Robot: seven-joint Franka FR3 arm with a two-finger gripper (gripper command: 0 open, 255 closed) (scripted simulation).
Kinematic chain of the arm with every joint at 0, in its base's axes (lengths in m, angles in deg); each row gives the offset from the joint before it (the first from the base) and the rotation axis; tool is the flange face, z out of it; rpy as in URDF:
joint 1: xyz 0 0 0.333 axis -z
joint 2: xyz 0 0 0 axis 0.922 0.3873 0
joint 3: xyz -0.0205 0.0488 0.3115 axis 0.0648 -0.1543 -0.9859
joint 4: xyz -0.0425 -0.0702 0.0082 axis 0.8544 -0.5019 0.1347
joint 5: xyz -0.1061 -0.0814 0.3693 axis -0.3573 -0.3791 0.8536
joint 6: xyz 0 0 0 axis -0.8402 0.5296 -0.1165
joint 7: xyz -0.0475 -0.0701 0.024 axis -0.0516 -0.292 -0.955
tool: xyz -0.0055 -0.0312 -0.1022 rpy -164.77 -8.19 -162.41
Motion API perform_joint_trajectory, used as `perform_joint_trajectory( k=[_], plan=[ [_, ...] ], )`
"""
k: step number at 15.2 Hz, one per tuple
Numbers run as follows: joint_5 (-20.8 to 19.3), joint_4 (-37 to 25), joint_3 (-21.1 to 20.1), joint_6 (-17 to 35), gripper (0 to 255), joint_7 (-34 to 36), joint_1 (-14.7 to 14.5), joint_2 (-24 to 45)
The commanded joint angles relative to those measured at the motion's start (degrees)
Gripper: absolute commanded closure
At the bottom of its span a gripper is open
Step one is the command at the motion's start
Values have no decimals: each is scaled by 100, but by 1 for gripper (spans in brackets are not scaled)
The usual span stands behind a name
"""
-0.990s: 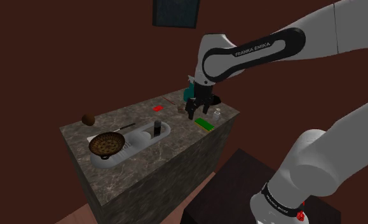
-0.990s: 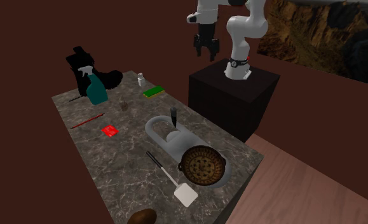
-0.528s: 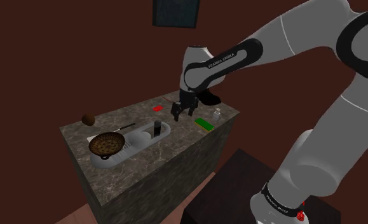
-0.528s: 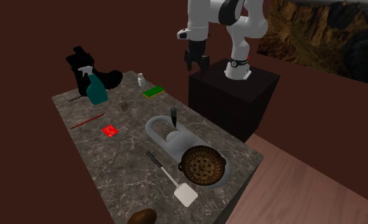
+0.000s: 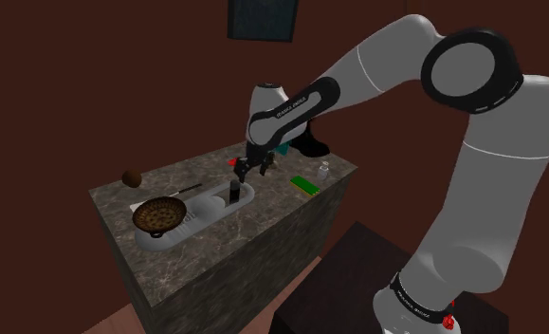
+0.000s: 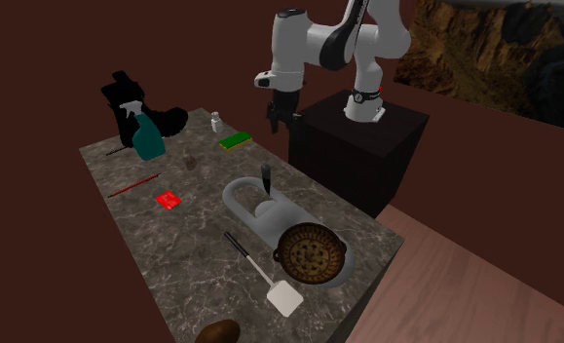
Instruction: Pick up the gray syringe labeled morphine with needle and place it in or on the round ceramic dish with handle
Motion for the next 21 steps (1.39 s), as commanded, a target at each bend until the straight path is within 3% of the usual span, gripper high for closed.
perform_joint_trajectory(
  k=[1, 6, 14, 21],
  plan=[
    [-33, -377, 12, 161, 0, 11, -4, 445],
    [-105, -1368, 43, 358, 0, 75, -52, 1432],
    [-109, -1495, 49, 720, 0, 78, -52, 1922],
    [-109, -1497, 50, 719, 0, 78, -52, 1923]
  ],
)
